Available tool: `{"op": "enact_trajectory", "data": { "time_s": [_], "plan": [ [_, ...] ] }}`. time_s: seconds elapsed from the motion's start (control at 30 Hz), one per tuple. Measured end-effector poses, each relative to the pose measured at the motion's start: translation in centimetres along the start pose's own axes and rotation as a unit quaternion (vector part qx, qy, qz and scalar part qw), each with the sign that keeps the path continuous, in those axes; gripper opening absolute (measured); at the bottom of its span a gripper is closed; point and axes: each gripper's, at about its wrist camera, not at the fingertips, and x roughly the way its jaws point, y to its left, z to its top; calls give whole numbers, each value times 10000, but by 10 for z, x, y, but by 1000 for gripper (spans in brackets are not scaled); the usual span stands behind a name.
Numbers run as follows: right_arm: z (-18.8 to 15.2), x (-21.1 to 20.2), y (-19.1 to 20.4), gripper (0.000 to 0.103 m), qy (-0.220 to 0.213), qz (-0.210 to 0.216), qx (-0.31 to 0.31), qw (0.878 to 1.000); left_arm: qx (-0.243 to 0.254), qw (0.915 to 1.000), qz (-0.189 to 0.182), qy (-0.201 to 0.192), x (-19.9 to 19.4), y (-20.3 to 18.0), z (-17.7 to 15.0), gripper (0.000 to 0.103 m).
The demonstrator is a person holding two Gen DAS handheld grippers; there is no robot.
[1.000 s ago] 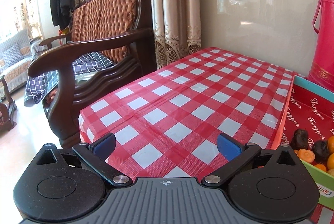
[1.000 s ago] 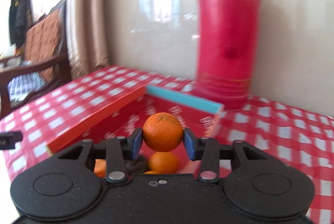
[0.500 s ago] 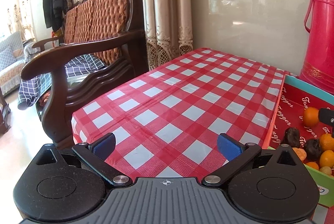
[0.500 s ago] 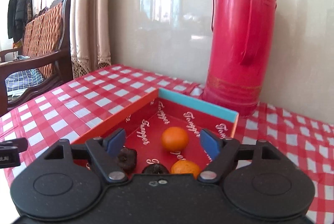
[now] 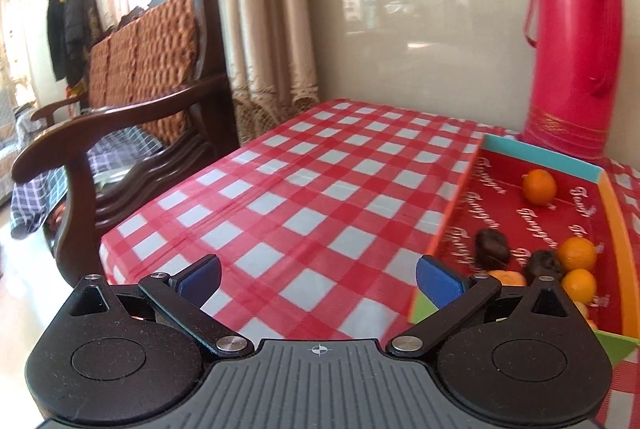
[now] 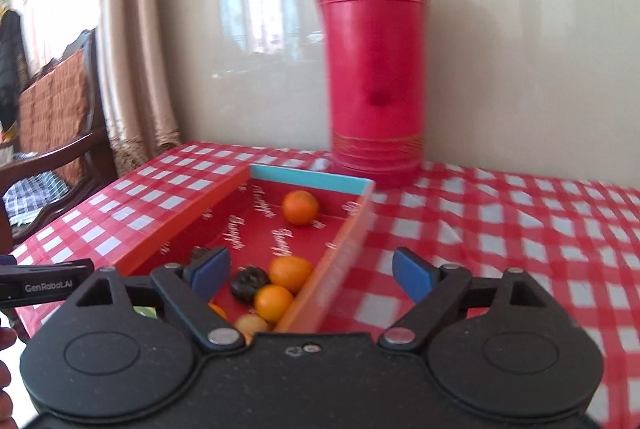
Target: Organize fruits
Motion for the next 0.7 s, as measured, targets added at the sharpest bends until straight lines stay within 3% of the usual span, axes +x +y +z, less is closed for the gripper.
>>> {"op": "enact_trajectory", "data": {
  "time_s": [0.13, 0.33, 0.47, 0.7],
  "plan": [
    [-14, -28, -19, 94, 10, -349, 336, 9988, 317, 9989, -326, -139, -19, -23, -2, 103],
    [-26, -74, -37, 94, 115, -701, 625, 9955, 598, 9955, -674, -308, -72, -35, -15, 103],
    [-19, -105, -33, 97, 61, -789, 822, 9935, 510, 9942, -878, -345, -114, -22, -14, 103],
    [-9, -156, -6, 97, -189, -810, 469, 9954, 399, 9928, -978, -565, -184, 11, -2, 103]
  ]
}}
